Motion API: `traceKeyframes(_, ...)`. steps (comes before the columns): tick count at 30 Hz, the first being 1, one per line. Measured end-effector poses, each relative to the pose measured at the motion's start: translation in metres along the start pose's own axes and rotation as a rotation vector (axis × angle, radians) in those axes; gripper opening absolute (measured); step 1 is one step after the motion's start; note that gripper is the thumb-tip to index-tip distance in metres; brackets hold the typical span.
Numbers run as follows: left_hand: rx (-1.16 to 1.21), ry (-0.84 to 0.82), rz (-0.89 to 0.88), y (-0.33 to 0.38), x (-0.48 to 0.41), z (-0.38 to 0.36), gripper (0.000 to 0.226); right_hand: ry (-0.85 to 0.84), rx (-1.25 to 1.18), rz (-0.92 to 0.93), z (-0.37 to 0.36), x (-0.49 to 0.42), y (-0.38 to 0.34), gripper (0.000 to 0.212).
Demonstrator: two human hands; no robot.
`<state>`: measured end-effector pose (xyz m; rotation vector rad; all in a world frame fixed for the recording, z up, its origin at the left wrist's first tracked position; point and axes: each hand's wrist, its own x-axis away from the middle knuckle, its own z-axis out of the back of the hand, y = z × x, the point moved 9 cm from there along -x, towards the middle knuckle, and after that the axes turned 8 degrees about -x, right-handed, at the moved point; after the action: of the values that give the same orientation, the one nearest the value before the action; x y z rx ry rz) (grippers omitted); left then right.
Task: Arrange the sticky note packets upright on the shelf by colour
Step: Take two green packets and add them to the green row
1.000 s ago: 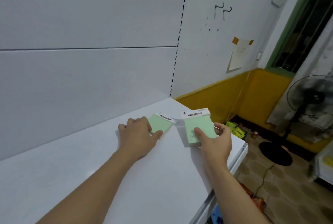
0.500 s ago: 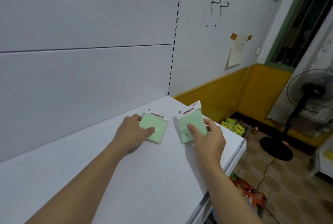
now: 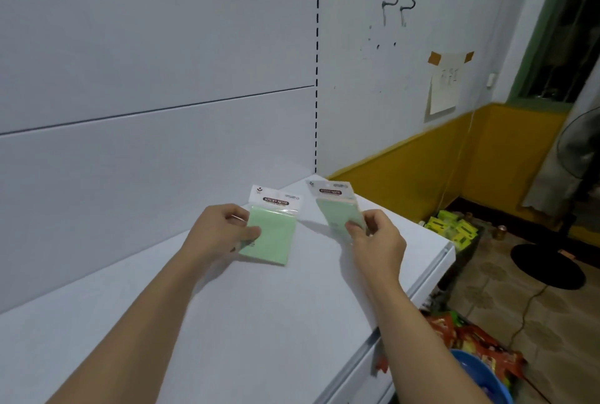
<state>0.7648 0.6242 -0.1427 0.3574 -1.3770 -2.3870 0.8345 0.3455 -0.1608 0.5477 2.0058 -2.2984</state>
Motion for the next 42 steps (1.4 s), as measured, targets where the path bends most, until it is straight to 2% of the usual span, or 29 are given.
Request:
traceKeyframes(4,-0.075,0.008,-0.012,0.006,0.012,0.012,0.021,0.000,0.045,-0.026,0.000,-0.001,0.003,0.009)
traceKeyframes(10,0.000,0.132,-0.044,0.026,0.036,0.040,0.021,-0.004,0.024,-0.064,0.003,0.005,0.000,0.014)
traceKeyframes(14,0.031,0.214,-0.076,0.041,0.051,0.068,0.020,-0.077,0.014,-0.018,0.000,0.010,-0.015,0.014)
traceKeyframes(19,0.070,0.339,-0.111,0.054,0.071,0.118,0.019,-0.244,-0.113,0.008,-0.024,0.016,-0.060,0.009)
traceKeyframes(23,0.086,0.451,-0.126,0.055,0.097,0.169,0.018,-0.422,-0.176,0.057,-0.064,0.032,-0.110,0.018)
traceKeyframes(26,0.078,0.553,-0.110,0.046,0.124,0.217,0.019,-0.522,-0.196,0.097,-0.104,0.052,-0.143,0.013)
traceKeyframes(31,0.033,0.729,-0.074,0.018,0.185,0.297,0.017,-0.690,-0.279,0.175,-0.175,0.116,-0.194,0.011)
traceKeyframes(42,-0.040,1.036,0.045,-0.058,0.343,0.433,0.022,-0.998,-0.511,0.158,-0.293,0.298,-0.268,0.016)
